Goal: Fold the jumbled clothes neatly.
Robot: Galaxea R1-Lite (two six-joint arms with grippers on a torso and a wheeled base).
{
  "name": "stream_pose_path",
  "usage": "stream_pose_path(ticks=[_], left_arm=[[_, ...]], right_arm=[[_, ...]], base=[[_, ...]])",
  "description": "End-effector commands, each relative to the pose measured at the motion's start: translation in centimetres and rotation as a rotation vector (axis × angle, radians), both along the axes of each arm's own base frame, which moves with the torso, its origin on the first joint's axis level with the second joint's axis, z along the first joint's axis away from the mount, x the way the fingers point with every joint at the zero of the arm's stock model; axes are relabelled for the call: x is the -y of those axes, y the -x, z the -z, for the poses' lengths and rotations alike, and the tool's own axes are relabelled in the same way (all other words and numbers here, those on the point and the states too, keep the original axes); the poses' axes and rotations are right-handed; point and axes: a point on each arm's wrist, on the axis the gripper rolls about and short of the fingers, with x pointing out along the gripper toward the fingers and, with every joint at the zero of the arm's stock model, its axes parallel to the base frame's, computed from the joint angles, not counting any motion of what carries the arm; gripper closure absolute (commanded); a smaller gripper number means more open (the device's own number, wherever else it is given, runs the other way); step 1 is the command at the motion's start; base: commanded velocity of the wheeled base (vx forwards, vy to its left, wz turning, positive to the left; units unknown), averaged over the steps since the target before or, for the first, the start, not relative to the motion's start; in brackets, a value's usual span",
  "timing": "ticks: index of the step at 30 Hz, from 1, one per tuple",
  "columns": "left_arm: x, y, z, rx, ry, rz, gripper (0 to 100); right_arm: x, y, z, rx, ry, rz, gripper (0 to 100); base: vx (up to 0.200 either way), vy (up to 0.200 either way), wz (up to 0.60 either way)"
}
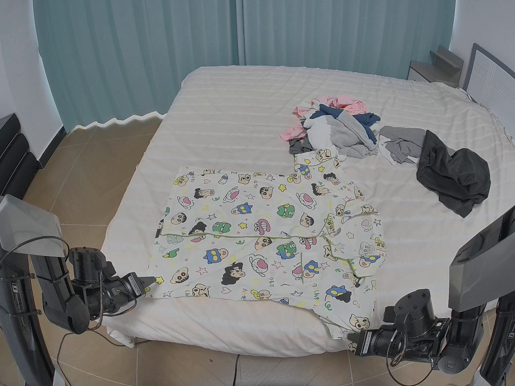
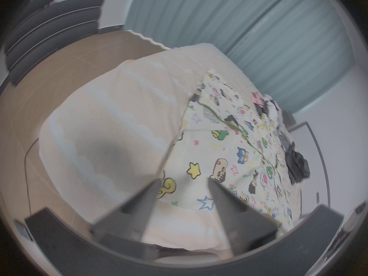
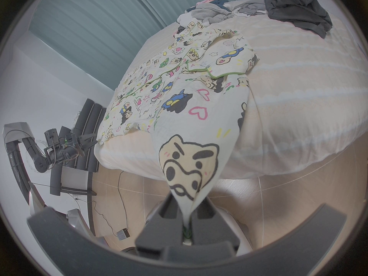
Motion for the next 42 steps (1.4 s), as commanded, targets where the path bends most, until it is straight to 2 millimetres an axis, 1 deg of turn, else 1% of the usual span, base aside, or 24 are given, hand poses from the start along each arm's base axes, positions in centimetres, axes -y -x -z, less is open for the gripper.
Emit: stream_pose_path(ticks=[1, 5, 8, 13, 15, 16, 20, 29, 30, 36, 42], left_arm=[[-2.8, -0.8, -0.2, 0.064, -0.041, 0.044, 0], [-2.6, -1.4, 1.1, 0.056, -0.066, 0.106, 0], [-2.3, -2.2, 1.3, 0.074, -0.049, 0.136, 0], [-1.4, -2.4, 1.4, 0.077, -0.010, 0.196, 0], [-0.9, -2.4, 1.9, 0.062, -0.006, 0.211, 0], [-0.6, -2.5, 2.5, 0.050, -0.004, 0.223, 0], [-0.5, -3.2, 3.2, 0.048, -0.004, 0.227, 0], [0.0, -3.7, 3.2, 0.062, 0.002, 0.240, 0], [0.0, -3.8, 3.1, 0.063, 0.009, 0.234, 100], [0.1, -4.1, 3.1, 0.065, 0.027, 0.221, 100], [0.0, -3.6, 3.1, 0.048, 0.028, 0.215, 100]], right_arm=[[0.3, 0.3, 0.1, -0.023, -0.006, 0.020, 100], [0.3, 0.3, 0.0, -0.026, -0.014, 0.030, 100], [0.3, 0.3, 0.0, -0.026, -0.016, 0.031, 100], [0.3, 0.3, 0.0, -0.025, -0.017, 0.030, 100], [0.2, 0.3, 0.0, -0.021, -0.020, 0.030, 100], [0.2, 0.2, -0.1, -0.012, -0.025, 0.028, 100], [0.1, 0.2, -0.2, 0.000, -0.033, 0.026, 100], [0.1, 0.2, -0.2, -0.001, -0.032, 0.024, 100], [0.1, 0.2, -0.2, -0.001, -0.032, 0.024, 100], [0.1, 0.2, -0.2, 0.000, -0.033, 0.028, 100], [0.2, 0.1, -0.2, 0.005, -0.024, 0.044, 100]], base=[[0.000, 0.000, 0.00], [0.000, 0.000, 0.00], [0.000, 0.000, 0.00], [0.000, 0.000, 0.00], [0.000, 0.000, 0.00], [0.000, 0.000, 0.00], [0.000, 0.000, 0.00], [0.000, 0.000, 0.00], [0.000, 0.000, 0.00], [0.000, 0.000, 0.00], [0.000, 0.000, 0.00]])
